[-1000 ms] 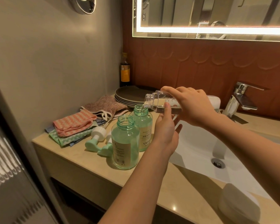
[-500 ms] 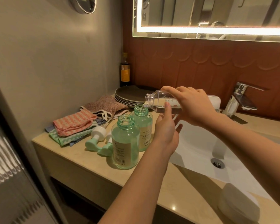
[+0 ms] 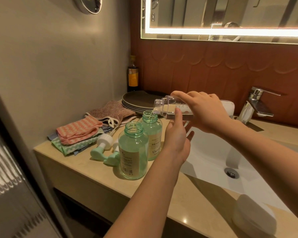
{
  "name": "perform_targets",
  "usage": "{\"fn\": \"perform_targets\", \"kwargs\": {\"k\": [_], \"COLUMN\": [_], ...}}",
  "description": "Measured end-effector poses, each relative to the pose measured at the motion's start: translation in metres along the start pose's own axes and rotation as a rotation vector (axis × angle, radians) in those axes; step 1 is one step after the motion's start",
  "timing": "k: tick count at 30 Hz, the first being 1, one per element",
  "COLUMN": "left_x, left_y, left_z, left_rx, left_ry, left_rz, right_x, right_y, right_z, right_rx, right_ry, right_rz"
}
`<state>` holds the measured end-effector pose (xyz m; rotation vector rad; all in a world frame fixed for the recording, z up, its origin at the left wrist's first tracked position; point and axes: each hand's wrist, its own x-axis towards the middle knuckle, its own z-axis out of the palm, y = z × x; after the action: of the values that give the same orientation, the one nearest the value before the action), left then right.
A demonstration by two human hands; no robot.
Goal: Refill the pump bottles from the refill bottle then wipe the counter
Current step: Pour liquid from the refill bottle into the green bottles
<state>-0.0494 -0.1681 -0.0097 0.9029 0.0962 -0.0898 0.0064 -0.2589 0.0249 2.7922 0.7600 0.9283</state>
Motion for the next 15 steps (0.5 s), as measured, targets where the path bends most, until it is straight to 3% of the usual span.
{"fn": "perform_targets", "kwargs": {"k": [15], "left_x": [-0.0001], "left_y": [0.0004], "left_z": [-0.0004], "left_rx": [-0.005], "left_ry": [-0.008], "left_rz": [-0.002], "right_x": [0.001], "right_y": [0.0001], "right_z": [-0.0004], "right_rx": [0.006], "right_ry": [-0.003], "right_rz": [-0.003]}}
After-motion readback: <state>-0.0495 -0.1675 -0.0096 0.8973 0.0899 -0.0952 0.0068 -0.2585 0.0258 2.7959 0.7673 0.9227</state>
